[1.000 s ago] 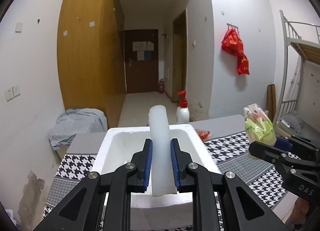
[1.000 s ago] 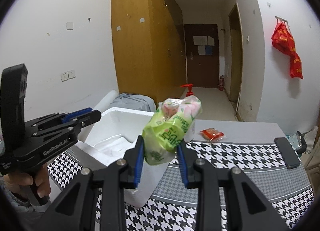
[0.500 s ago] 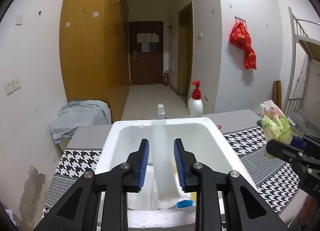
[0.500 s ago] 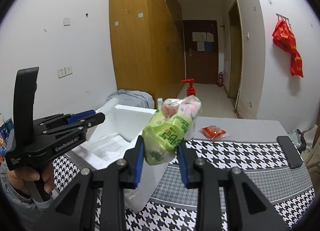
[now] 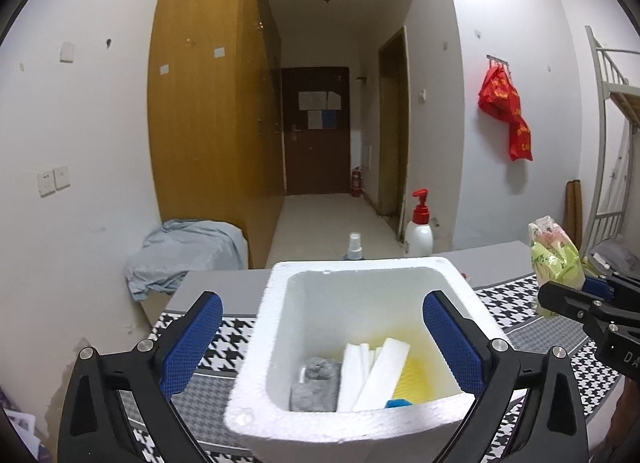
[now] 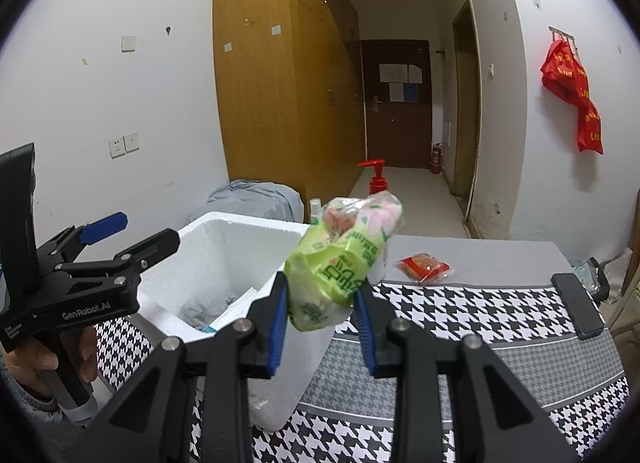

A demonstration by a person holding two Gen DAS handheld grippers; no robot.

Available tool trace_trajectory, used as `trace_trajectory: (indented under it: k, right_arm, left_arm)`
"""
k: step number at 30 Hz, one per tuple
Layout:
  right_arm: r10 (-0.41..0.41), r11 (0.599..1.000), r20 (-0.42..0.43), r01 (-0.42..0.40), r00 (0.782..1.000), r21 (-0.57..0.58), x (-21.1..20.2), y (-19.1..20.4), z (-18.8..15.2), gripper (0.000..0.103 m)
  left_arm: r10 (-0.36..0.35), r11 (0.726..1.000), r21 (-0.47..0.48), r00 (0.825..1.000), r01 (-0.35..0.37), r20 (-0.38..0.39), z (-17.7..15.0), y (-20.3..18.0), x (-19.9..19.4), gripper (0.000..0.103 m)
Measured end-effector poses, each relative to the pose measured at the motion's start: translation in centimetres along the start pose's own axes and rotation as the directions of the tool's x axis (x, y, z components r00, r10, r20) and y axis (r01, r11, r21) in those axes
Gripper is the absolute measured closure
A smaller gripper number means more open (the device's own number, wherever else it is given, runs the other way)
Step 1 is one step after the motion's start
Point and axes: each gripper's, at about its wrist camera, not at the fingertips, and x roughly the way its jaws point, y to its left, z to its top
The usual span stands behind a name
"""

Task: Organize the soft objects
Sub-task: 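Lower the green snack bag into the foam box and open the right tool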

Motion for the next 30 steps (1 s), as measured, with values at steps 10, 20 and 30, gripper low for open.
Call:
trace_trajectory:
  k: [10,20,30]
  right_arm:
    - [0.032,0.999,0.015,-0.032,0.999,-0.028,0.6,1.7,0.6,0.067]
    - [0.069,0.997,0.007,-0.069,0.998,-0.041,2.3,3.5,1.2,0.067]
    - [0.079,0.995,-0.013,-0.080,0.997,-0.052,3.6,5.0,1.7,0.067]
  left_arm:
    - [0.056,0.998,-0.024,0.998,-0.055,0.025,0.1,2.1,-1.6,0.001]
    - [0.095,0.994,-0.049,0.995,-0.093,0.028,-0.3,4.1,-2.2,0.001]
    - [0.111,0.992,-0.061,0.993,-0.108,0.040,-0.7,5.6,-3.0,0.001]
